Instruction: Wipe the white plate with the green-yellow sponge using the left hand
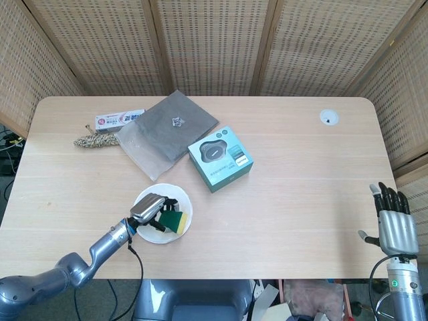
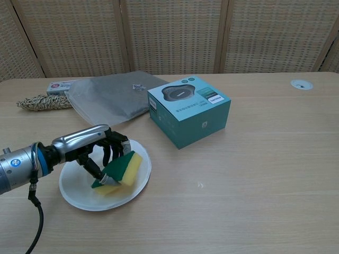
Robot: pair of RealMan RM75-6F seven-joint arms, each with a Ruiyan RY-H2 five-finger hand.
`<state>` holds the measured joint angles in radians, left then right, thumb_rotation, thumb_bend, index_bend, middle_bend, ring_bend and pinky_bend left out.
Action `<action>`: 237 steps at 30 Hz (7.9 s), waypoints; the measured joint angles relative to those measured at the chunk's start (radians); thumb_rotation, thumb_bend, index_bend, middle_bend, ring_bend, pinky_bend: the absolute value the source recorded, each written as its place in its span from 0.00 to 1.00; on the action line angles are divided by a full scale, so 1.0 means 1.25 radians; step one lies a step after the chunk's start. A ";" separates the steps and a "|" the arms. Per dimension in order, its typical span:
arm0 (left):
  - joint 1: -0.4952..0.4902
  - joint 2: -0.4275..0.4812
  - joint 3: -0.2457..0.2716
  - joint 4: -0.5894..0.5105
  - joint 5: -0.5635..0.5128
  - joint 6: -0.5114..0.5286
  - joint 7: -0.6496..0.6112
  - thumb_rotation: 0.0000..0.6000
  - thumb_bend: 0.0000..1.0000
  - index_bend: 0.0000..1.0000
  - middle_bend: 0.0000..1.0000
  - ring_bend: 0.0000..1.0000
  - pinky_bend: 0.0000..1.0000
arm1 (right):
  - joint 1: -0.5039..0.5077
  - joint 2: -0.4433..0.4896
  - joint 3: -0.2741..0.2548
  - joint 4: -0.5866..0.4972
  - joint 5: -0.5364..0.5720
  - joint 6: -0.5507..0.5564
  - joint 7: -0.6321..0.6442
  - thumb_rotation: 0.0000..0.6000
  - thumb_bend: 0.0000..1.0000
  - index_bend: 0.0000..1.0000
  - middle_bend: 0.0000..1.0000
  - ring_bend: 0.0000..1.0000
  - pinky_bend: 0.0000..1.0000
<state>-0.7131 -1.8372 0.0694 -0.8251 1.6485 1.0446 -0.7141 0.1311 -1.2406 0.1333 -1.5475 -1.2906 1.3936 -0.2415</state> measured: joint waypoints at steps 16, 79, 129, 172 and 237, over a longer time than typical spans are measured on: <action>-0.032 -0.018 -0.009 -0.024 -0.007 -0.039 0.060 1.00 0.23 0.65 0.62 0.51 0.53 | 0.003 0.002 -0.003 -0.004 0.003 -0.008 0.000 1.00 0.00 0.00 0.00 0.00 0.00; 0.005 -0.002 0.023 0.064 0.010 0.049 -0.028 1.00 0.25 0.68 0.64 0.51 0.53 | 0.003 0.010 -0.005 -0.013 0.003 -0.003 0.006 1.00 0.00 0.00 0.00 0.00 0.00; -0.037 -0.005 0.030 0.080 0.046 0.034 0.115 1.00 0.26 0.68 0.64 0.52 0.54 | 0.002 0.022 -0.003 -0.021 0.009 -0.007 0.020 1.00 0.00 0.00 0.00 0.00 0.00; -0.088 0.045 0.057 0.091 0.055 -0.016 0.175 1.00 0.32 0.68 0.64 0.52 0.54 | 0.004 0.018 -0.005 -0.022 0.011 -0.008 0.013 1.00 0.00 0.00 0.00 0.00 0.00; -0.083 0.101 0.111 0.262 0.132 0.206 0.350 1.00 0.40 0.70 0.64 0.52 0.54 | 0.001 0.029 -0.007 -0.041 0.004 -0.002 0.018 1.00 0.00 0.00 0.00 0.00 0.00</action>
<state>-0.8174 -1.7115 0.2085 -0.4973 1.8137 1.3017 -0.2765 0.1318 -1.2041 0.1244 -1.5993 -1.2862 1.3912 -0.2185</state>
